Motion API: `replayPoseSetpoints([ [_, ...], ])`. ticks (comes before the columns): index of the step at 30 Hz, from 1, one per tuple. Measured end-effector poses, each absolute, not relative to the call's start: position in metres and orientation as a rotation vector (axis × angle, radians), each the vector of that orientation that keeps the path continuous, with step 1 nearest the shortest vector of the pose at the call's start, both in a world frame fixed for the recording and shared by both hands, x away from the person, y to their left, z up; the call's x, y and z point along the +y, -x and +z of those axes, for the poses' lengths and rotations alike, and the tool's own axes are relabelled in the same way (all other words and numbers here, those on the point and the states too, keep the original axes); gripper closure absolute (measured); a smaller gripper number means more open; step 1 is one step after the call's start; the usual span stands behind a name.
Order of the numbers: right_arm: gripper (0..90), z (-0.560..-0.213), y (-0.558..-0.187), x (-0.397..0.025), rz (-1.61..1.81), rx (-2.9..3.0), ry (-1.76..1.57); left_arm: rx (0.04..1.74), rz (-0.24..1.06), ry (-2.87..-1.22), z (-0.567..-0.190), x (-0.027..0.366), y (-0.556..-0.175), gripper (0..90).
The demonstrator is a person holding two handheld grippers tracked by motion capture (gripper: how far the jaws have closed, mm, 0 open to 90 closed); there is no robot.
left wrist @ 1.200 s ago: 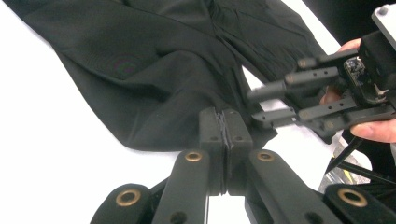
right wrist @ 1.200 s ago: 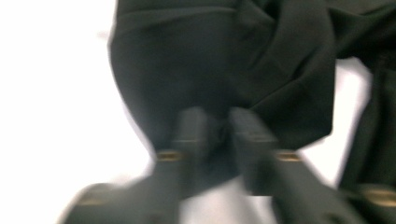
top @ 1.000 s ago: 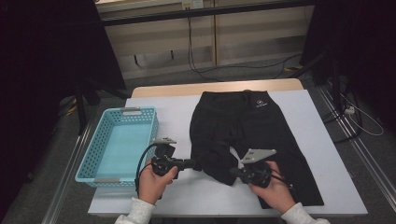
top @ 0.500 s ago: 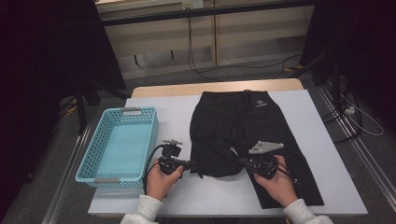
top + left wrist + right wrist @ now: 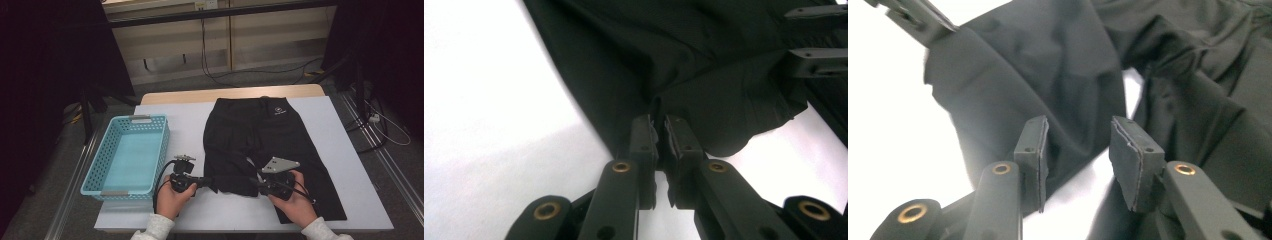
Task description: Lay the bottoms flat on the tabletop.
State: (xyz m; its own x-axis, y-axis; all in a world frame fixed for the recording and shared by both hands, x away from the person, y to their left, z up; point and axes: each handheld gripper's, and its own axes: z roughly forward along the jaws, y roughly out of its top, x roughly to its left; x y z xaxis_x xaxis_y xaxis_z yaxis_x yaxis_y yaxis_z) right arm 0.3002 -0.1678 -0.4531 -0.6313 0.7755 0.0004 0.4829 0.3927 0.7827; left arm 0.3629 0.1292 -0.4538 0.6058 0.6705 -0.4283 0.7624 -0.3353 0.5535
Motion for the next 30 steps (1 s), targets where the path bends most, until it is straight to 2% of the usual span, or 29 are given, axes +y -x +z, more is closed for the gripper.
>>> replayPoseSetpoints([
  [6,61.0,-0.448,-0.282,-0.158,1.148,2.355,-0.991,1.136,-0.138,-2.093,-0.453,0.128,-0.363,85.7],
  [12,59.7,-0.464,-0.283,-0.145,1.073,2.444,-0.948,1.144,-0.131,-2.083,-0.453,0.127,-0.364,85.3],
  [14,65.3,-0.464,-0.290,-0.147,1.081,2.446,-0.957,1.143,-0.134,-2.076,-0.454,0.127,-0.365,85.3],
  [17,82.4,-0.465,-0.296,-0.150,1.100,2.451,-0.948,1.151,-0.136,-2.065,-0.454,0.128,-0.369,83.7],
  [21,86.3,-0.466,-0.303,-0.156,1.178,2.459,-0.998,1.155,-0.146,-2.049,-0.454,0.128,-0.371,81.5],
  [26,86.4,-0.461,-0.299,-0.153,1.179,2.473,-0.970,1.141,-0.126,-2.070,-0.450,0.126,-0.367,73.8],
  [29,86.3,-0.458,-0.299,-0.151,1.176,2.475,-0.959,1.121,-0.114,-2.068,-0.445,0.126,-0.364,61.0],
  [30,86.3,-0.459,-0.298,-0.151,1.177,2.474,-0.959,1.108,-0.096,-2.060,-0.441,0.126,-0.363,59.6],
])
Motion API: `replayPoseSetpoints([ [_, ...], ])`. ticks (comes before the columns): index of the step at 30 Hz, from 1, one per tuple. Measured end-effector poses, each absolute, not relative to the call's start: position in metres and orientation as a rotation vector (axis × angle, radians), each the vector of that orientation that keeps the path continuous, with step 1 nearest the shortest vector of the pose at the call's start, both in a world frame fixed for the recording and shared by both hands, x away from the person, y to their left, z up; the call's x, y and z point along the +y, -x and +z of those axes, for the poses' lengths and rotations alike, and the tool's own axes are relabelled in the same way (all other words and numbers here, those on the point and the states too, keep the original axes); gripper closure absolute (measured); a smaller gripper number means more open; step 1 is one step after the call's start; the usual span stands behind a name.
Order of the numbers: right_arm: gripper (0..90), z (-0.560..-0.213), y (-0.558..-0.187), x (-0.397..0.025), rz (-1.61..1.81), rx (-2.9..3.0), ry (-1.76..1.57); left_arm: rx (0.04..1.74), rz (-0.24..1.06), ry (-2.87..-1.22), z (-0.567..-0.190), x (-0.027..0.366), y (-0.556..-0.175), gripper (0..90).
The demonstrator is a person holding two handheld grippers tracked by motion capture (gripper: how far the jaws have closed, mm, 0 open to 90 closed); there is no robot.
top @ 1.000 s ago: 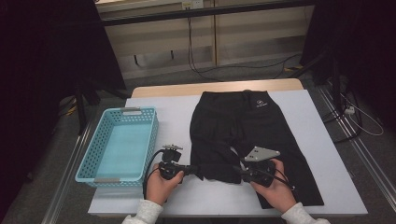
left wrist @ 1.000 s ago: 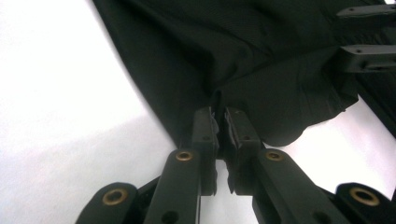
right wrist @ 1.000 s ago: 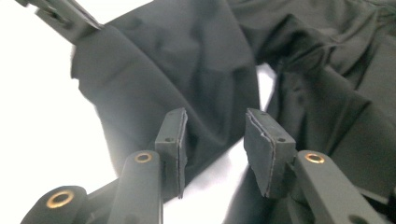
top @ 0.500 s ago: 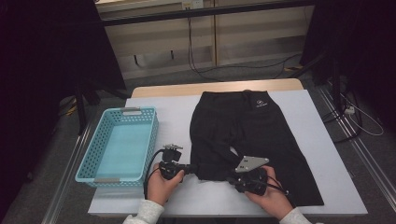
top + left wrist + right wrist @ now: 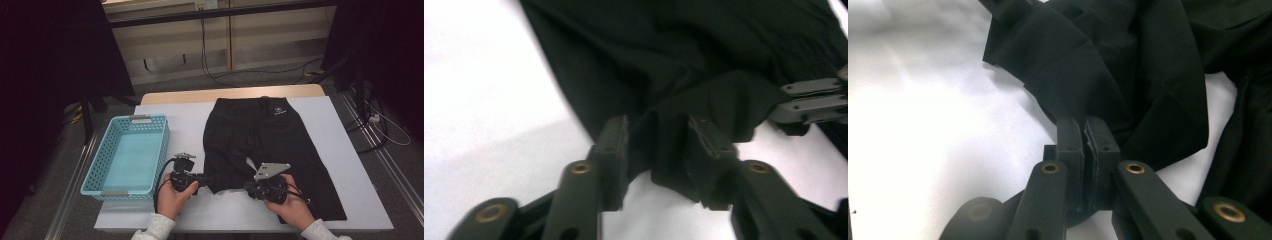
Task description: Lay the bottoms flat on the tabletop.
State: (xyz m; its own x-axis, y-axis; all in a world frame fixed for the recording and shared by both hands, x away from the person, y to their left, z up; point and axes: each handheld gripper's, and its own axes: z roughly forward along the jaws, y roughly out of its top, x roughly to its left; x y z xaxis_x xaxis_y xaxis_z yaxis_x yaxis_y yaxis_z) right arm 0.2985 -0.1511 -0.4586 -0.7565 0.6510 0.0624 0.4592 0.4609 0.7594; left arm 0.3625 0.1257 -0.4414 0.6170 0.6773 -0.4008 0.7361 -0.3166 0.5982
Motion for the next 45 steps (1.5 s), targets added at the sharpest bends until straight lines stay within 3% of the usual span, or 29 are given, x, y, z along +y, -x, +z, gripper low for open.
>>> replayPoseSetpoints([
  [3,86.3,-0.462,-0.300,-0.151,1.165,2.492,-0.962,1.074,-0.057,-2.053,-0.434,0.125,-0.359,52.5],
  [14,85.4,-0.461,-0.300,-0.150,1.164,2.496,-0.942,0.960,-0.079,-2.109,-0.434,0.107,-0.351,53.6],
  [17,84.9,-0.460,-0.300,-0.153,1.174,2.483,-0.943,0.961,-0.087,-2.136,-0.442,0.102,-0.352,59.3],
  [23,83.5,-0.460,-0.301,-0.154,1.179,2.473,-0.952,0.964,-0.152,-2.167,-0.445,0.099,-0.352,86.6],
  [35,66.8,-0.437,-0.300,-0.182,1.244,2.324,-1.041,0.996,-0.201,-2.066,-0.426,0.125,-0.349,87.7],
  [39,60.7,-0.448,-0.304,-0.180,1.192,2.344,-1.111,1.029,-0.190,-2.067,-0.431,0.129,-0.349,87.4],
  [45,59.4,-0.459,-0.309,-0.169,1.176,2.390,-1.124,1.041,-0.189,-2.066,-0.432,0.131,-0.350,87.4],
])
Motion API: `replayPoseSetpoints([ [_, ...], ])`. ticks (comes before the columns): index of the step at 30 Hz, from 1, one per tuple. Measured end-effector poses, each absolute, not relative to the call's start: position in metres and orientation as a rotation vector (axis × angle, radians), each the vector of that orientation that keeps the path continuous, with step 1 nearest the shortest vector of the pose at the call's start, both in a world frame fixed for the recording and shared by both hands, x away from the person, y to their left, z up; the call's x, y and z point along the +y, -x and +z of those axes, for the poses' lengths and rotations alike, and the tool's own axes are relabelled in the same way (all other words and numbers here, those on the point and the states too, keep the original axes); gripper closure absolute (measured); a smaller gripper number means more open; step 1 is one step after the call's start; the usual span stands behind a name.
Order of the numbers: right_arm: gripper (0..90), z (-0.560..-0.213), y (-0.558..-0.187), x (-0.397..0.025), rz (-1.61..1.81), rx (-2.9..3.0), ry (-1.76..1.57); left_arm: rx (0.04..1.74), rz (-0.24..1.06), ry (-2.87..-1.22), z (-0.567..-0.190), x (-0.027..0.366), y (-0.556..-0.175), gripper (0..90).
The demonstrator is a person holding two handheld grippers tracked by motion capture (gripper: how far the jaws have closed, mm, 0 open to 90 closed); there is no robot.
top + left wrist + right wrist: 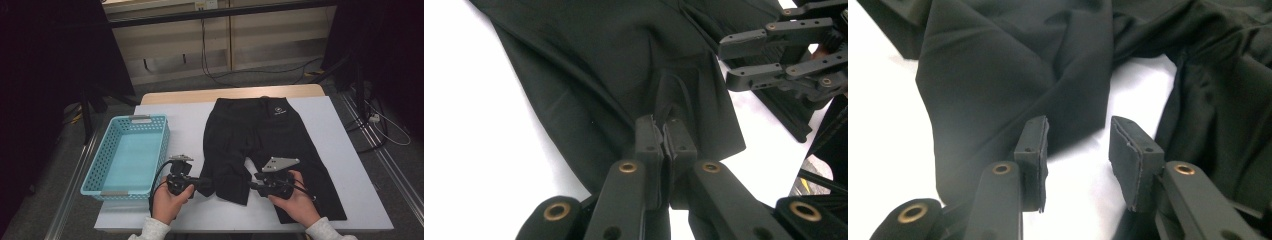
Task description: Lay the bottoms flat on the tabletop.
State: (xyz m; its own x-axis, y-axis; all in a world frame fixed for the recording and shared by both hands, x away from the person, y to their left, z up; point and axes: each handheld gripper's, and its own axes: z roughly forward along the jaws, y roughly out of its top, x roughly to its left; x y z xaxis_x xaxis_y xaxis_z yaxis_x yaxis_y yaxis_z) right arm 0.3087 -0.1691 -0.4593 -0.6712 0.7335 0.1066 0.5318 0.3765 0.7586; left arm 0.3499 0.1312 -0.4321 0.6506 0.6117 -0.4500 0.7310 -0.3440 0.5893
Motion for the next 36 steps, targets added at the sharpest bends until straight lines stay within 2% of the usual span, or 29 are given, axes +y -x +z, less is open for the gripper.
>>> replayPoseSetpoints([
  [7,62.2,-0.458,-0.326,-0.173,1.234,2.340,-1.220,1.071,-0.180,-2.093,-0.439,0.131,-0.351,87.0],
  [9,65.3,-0.461,-0.327,-0.170,1.240,2.367,-1.218,1.070,-0.186,-2.084,-0.438,0.132,-0.351,85.6],
  [10,66.9,-0.463,-0.328,-0.167,1.229,2.385,-1.218,1.075,-0.184,-2.076,-0.437,0.134,-0.351,81.9],
  [12,75.4,-0.466,-0.328,-0.164,1.213,2.422,-1.204,1.075,-0.180,-2.061,-0.434,0.137,-0.350,79.0],
  [13,81.1,-0.466,-0.328,-0.163,1.216,2.423,-1.198,1.080,-0.156,-2.055,-0.431,0.138,-0.348,76.2],
  [14,85.9,-0.466,-0.327,-0.162,1.221,2.452,-1.177,1.084,-0.137,-2.048,-0.430,0.139,-0.348,68.5],
  [16,88.2,-0.465,-0.325,-0.161,1.230,2.466,-1.163,1.095,-0.093,-2.034,-0.427,0.140,-0.347,51.1],
  [19,88.9,-0.461,-0.323,-0.161,1.251,2.469,-1.137,1.116,-0.059,-2.027,-0.431,0.137,-0.350,45.3],
  [21,89.0,-0.458,-0.322,-0.162,1.275,2.467,-1.126,1.125,-0.050,-2.047,-0.437,0.132,-0.353,46.1],
  [24,89.0,-0.454,-0.319,-0.164,1.308,2.469,-1.102,1.150,-0.028,-2.085,-0.446,0.125,-0.358,52.7],
  [30,88.8,-0.448,-0.316,-0.173,1.363,2.434,-1.130,1.144,-0.066,-2.102,-0.452,0.113,-0.363,74.3],
  [32,88.7,-0.448,-0.315,-0.174,1.366,2.428,-1.131,1.148,-0.079,-2.107,-0.452,0.110,-0.363,84.1],
  [34,88.5,-0.449,-0.315,-0.173,1.356,2.431,-1.126,1.142,-0.088,-2.106,-0.451,0.110,-0.364,88.9],
  [36,87.9,-0.450,-0.314,-0.173,1.353,2.437,-1.117,1.142,-0.112,-2.078,-0.446,0.114,-0.365,89.6],
])
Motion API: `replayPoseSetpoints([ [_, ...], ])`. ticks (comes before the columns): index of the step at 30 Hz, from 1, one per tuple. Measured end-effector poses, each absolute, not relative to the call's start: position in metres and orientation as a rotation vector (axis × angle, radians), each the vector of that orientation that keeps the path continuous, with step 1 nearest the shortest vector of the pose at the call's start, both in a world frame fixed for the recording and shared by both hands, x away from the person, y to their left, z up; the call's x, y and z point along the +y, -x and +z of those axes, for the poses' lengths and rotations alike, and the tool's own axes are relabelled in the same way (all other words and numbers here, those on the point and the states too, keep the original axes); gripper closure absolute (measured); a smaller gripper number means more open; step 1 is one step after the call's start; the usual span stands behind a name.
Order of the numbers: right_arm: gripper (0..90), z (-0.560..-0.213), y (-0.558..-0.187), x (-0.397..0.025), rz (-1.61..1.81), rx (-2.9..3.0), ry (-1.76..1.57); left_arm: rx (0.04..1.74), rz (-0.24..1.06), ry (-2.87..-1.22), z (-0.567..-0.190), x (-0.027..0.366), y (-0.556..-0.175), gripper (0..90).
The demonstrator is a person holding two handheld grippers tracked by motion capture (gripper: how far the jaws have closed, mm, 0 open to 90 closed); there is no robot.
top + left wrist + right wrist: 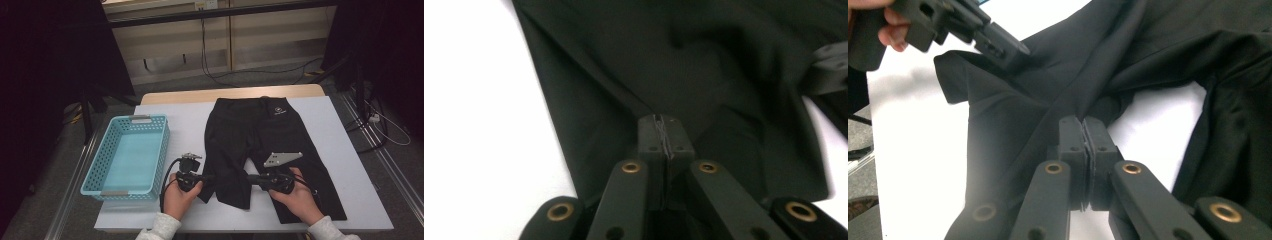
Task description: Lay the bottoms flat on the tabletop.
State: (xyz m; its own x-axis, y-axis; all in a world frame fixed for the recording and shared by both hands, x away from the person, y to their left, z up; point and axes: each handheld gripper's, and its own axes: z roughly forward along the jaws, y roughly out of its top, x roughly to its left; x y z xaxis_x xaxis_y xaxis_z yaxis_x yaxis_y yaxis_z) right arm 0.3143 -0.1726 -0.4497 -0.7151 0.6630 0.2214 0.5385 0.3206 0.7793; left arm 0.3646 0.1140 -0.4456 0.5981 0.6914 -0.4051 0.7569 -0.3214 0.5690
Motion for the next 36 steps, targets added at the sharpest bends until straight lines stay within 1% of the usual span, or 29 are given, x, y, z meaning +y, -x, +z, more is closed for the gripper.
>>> replayPoseSetpoints([
  [7,86.3,-0.447,-0.313,-0.166,1.368,2.435,-1.094,1.176,-0.101,-1.988,-0.427,0.137,-0.369,90.0],
  [10,79.8,-0.447,-0.314,-0.165,1.360,2.428,-1.098,1.211,-0.063,-1.962,-0.422,0.148,-0.371,90.0],
  [12,70.9,-0.446,-0.315,-0.166,1.348,2.401,-1.104,1.234,-0.055,-1.940,-0.419,0.155,-0.373,90.0],
  [16,61.8,-0.447,-0.318,-0.171,1.328,2.340,-1.147,1.267,-0.039,-1.935,-0.420,0.162,-0.377,90.0],
  [20,59.7,-0.453,-0.322,-0.171,1.287,2.343,-1.163,1.291,-0.002,-1.940,-0.418,0.164,-0.378,90.0],
  [22,59.8,-0.456,-0.324,-0.167,1.271,2.351,-1.168,1.299,-0.016,-1.943,-0.420,0.163,-0.378,90.0],
  [29,62.7,-0.466,-0.329,-0.151,1.197,2.402,-1.192,1.294,-0.012,-1.968,-0.422,0.158,-0.376,90.0],
  [30,64.7,-0.466,-0.329,-0.149,1.196,2.398,-1.184,1.295,-0.011,-1.965,-0.423,0.157,-0.376,90.0],
  [32,75.0,-0.466,-0.328,-0.147,1.148,2.383,-1.165,1.297,-0.010,-1.969,-0.423,0.157,-0.376,90.0],
  [33,75.5,-0.466,-0.327,-0.147,1.134,2.381,-1.160,1.296,-0.013,-1.968,-0.423,0.157,-0.375,90.0],
  [34,79.9,-0.466,-0.326,-0.146,1.132,2.382,-1.144,1.294,-0.014,-1.967,-0.423,0.156,-0.375,90.0],
  [35,90.0,-0.466,-0.326,-0.146,1.148,2.406,-1.129,1.291,-0.010,-1.969,-0.423,0.156,-0.374,90.0],
  [36,90.0,-0.467,-0.326,-0.145,1.181,2.423,-1.135,1.291,-0.009,-1.967,-0.422,0.156,-0.374,90.0],
])
